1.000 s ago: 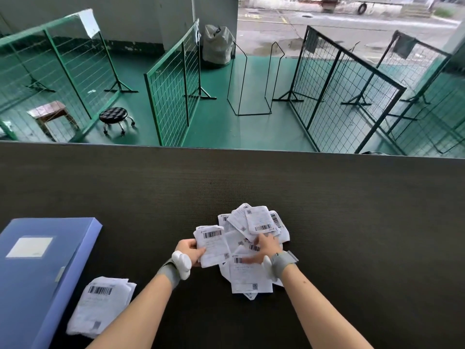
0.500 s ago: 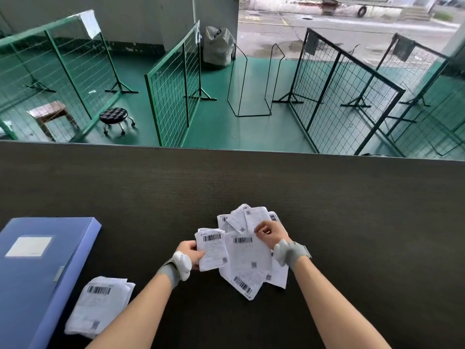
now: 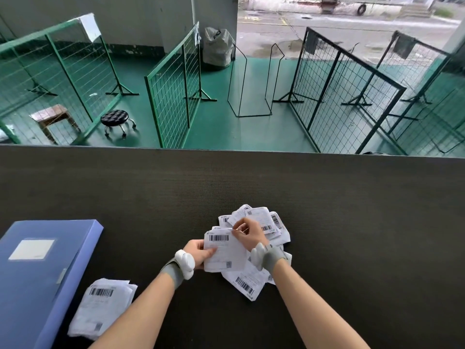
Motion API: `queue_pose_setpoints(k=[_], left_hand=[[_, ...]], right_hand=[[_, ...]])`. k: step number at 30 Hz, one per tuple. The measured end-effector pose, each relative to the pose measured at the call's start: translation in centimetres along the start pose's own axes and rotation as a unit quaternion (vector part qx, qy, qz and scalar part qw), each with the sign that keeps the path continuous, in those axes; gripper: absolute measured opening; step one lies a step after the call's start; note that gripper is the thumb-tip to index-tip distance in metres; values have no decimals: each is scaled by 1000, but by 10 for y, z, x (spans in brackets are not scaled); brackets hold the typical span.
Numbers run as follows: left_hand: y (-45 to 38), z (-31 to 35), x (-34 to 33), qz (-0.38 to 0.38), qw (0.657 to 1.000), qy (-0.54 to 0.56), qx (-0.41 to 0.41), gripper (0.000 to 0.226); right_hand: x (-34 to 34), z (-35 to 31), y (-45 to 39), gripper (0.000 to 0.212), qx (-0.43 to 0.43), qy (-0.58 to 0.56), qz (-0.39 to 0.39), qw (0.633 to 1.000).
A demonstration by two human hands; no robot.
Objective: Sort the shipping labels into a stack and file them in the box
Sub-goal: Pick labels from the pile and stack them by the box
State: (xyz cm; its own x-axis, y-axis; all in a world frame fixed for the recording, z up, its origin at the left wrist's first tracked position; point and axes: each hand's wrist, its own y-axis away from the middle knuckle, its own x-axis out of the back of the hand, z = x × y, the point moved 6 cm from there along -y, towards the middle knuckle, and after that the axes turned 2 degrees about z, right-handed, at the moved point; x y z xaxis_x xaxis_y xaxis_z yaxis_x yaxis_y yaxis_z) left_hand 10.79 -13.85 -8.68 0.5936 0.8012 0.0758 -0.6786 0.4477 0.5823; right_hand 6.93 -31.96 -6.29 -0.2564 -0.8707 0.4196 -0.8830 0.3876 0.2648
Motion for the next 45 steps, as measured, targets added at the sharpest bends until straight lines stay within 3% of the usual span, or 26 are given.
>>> queue_pose_setpoints(k=[3,5,8,11,18,20,28,29,32,34,36,40,45], left_hand=[[-5,-5,11,54,998,-31,-10,15],[-7,-9,18,84,995,-53,0,20],[-9,-14,25,107,992,-63,8,7],[-10,-15,26,118,991,-69,11,19],[-8,-16,22,122,990,-67,13,15],[-8,-16,23,125,990,-70,14,7],[-7,-20,32,136,986,-88,27,21],[-7,-21,32,134,987,-88,30,21],[-6,-23,32,128,987,-87,33,19],[-7,-23,32,135,987,-86,26,13],[-6,-22,32,137,987,-85,23,7],[-6,-20,36,131,988,-72,28,8],[-5,-18,37,134,988,-70,28,21]], right_hand=[[4,10,-1,24,-48,27,27,998],[13,29,-1,31,-88,127,24,988],[18,56,12,57,-134,251,-64,957],[18,70,18,79,-126,344,-89,926],[19,75,12,27,-121,311,-80,939],[19,69,12,24,-94,340,-75,933],[12,58,13,20,-79,290,-73,951],[10,57,13,27,-88,289,-81,950],[0,53,12,76,-97,328,-95,935],[-6,54,10,88,-94,377,-92,917],[-9,53,9,77,-83,402,-93,907],[-1,41,9,22,-15,427,-51,903],[22,37,-1,17,-42,385,-12,922]])
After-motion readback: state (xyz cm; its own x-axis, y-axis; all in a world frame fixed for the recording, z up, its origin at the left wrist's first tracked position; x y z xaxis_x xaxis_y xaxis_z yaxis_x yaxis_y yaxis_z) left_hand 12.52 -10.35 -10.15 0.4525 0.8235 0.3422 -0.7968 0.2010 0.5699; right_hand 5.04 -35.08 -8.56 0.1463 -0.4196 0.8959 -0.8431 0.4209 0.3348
